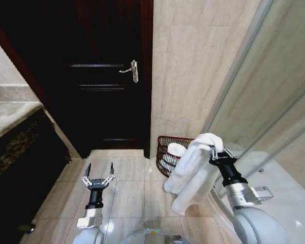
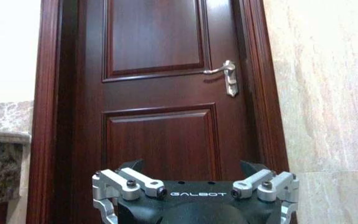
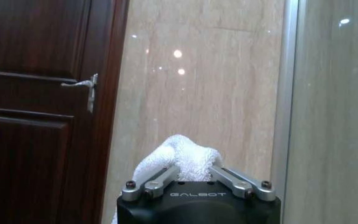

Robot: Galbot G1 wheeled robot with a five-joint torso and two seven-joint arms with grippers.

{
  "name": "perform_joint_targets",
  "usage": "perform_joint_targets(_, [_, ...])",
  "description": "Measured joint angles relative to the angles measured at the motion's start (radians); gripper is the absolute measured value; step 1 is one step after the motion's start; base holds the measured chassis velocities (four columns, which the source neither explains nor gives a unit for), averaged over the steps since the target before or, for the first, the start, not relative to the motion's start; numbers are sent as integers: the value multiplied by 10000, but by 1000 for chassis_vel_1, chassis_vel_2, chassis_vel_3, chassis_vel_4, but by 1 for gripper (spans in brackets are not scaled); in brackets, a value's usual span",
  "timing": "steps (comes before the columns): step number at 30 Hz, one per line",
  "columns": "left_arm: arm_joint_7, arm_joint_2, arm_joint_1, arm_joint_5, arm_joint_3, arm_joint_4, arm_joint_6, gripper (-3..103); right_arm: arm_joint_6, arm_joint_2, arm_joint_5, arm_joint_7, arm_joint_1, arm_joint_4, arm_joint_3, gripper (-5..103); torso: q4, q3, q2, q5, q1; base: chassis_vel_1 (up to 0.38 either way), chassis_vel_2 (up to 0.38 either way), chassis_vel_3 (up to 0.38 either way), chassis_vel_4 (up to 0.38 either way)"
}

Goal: Discard the used towel into the hamper.

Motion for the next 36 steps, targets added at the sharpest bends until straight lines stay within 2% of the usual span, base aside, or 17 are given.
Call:
perform_joint_targets(3, [-12, -75, -6, 18, -35, -55, 40, 100, -157, -68, 195, 136, 291, 1, -11, 5, 0, -3, -1, -11, -2, -47, 79, 35, -47])
perform_joint_targets(5, [-8, -145, -11, 19, -69, -102, 81, 100, -329, -155, 376, 246, 543, 1, -13, 5, 0, -5, -1, -3, -6, 0, 0, 0, 0])
perform_joint_targets(8, [74, -203, 42, 51, -143, -210, 173, 100, -986, -843, 1468, 894, 1675, 0, -6, 5, 2, -7, 0, -5, -12, 11, -43, -44, 56])
perform_joint_targets(9, [74, -203, 42, 51, -143, -210, 173, 100, -986, -843, 1468, 894, 1675, 0, -6, 5, 2, -7, 0, -5, -12, 1, -43, -51, 38])
perform_joint_targets(12, [-337, -313, 78, 99, -165, -70, 22, 100, -1243, -1728, 2832, 1572, 2736, -214, -81, 5, 4, -8, 0, -11, -12, 7, -14, -17, 16])
perform_joint_targets(13, [-337, -313, 78, 99, -165, -70, 22, 100, -1243, -1728, 2832, 1572, 2736, -214, -81, 5, 4, -8, 0, -11, -12, 0, 0, 0, 0])
perform_joint_targets(14, [-356, -369, 104, 110, -167, -10, 22, 100, -1296, -1979, 3283, 1771, 2997, -231, -57, 5, 7, -7, -3, -2, -11, 0, 0, 0, 0])
perform_joint_targets(16, [-229, -375, 70, 123, -132, 76, 109, 100, -1282, -2357, 3812, 2146, 3310, -214, 36, 5, -3, -7, -4, -12, -10, 0, 0, 0, 0])
perform_joint_targets(18, [-205, -383, 94, 31, -172, 52, 176, 100, -1316, -2695, 4340, 2428, 3857, -214, -24, 5, 0, -7, -5, -7, -9, 0, 0, 0, 0])
perform_joint_targets(19, [-205, -383, 94, 31, -172, 52, 176, 100, -1316, -2695, 4340, 2428, 3857, -214, -24, 5, 0, -7, -5, -7, -9, 0, 0, 0, 0])
perform_joint_targets(23, [-231, -331, 202, -601, -340, -96, 282, 100, -1573, -3417, 4997, 2321, 4800, -404, -63, 5, 3, -7, -5, -7, -9, 0, 0, 0, 0])
perform_joint_targets(26, [-229, -315, 213, -671, -437, -20, 187, 100, -1625, -3755, 5171, 2257, 5094, -543, 29, 5, 0, -7, -6, -1, -9, 0, 0, 0, 0])
perform_joint_targets(29, [-226, -360, 299, -709, -540, 52, -51, 100, -1773, -4521, 5757, 2293, 5887, -830, 232, 5, 0, -8, -6, -7, -9, 0, 0, 0, 0])
perform_joint_targets(30, [-222, -394, 354, -710, -566, 52, -132, 100, -1881, -4904, 6316, 2412, 6391, -1031, 244, 5, -1, -8, -6, -7, -9, 0, 0, 0, 0])
perform_joint_targets(31, [-222, -394, 354, -710, -566, 52, -132, 100, -1881, -4904, 6316, 2412, 6391, -1031, 244, 5, -1, -8, -6, -7, -9, 0, 0, 0, 0])
perform_joint_targets(34, [-243, -406, 429, -777, -667, 42, -280, 100, -2242, -5643, 8088, 2898, 7999, -1664, 58, 5, 1, -8, -7, -3, -9, 0, 0, 0, 0])
perform_joint_targets(36, [-249, -404, 433, -848, -788, 42, -306, 100, -2414, -5951, 8841, 3075, 8959, -2141, -37, 5, 3, -8, -7, -7, -9, 0, 0, 0, 0])
